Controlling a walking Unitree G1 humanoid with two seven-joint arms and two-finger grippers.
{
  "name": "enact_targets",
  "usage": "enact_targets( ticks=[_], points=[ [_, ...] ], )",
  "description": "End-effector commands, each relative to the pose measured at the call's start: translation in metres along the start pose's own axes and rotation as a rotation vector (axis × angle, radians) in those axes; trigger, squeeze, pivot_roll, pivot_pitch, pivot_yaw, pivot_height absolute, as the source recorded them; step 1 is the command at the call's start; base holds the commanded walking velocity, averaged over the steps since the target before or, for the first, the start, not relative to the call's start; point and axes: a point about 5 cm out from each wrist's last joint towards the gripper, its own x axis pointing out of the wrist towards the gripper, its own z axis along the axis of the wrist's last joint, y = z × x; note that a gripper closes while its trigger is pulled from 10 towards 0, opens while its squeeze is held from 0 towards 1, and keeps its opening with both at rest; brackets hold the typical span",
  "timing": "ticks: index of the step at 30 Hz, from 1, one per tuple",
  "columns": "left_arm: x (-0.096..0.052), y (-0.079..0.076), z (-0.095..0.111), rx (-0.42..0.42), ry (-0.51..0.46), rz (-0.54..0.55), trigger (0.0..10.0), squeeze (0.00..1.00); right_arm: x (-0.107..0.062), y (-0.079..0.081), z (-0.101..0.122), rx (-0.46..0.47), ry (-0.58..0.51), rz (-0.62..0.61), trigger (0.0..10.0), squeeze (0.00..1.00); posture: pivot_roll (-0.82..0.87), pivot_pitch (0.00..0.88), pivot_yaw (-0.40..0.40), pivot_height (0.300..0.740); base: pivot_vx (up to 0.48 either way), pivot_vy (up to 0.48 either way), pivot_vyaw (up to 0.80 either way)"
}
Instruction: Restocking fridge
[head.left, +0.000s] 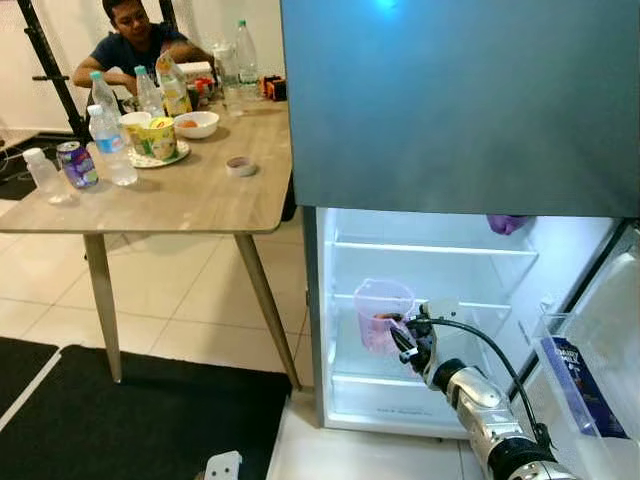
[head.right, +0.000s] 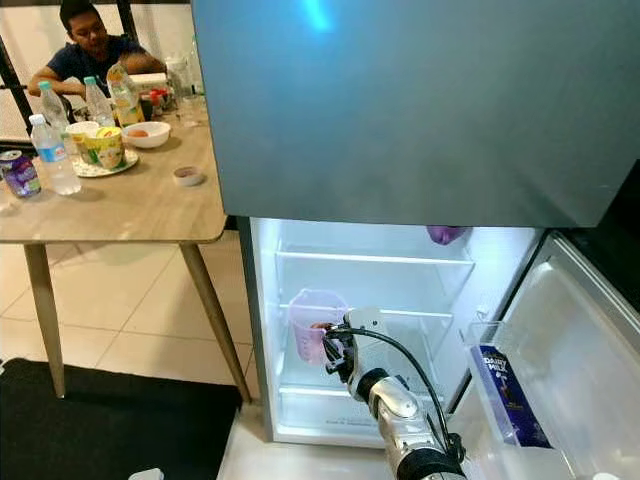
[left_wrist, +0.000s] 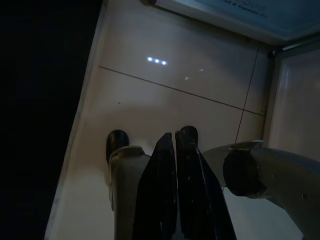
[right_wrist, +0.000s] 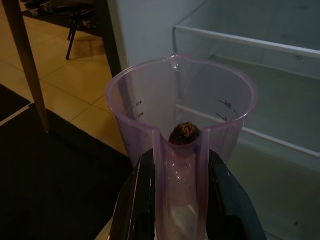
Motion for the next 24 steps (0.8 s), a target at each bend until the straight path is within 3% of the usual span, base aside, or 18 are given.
enact_targets(
  ticks=[1, 24],
  points=[
    [-0.0018, 0.0041, -0.0014, 0.009, 0.01, 0.009, 10.0, 0.0, 0.0012, -0.0024, 0.0044, 0.001, -0.02, -0.011, 10.0, 0.0, -0.09, 0.0, 0.014, 0.74, 0.277, 0.0, 0.0],
    [-0.0019, 0.004, -0.0019, 0.014, 0.012, 0.005, 10.0, 0.0, 0.0019, -0.0009, 0.0053, 0.006, -0.029, -0.007, 10.0, 0.0, -0.09, 0.0, 0.014, 0.74, 0.285, 0.0, 0.0]
  ],
)
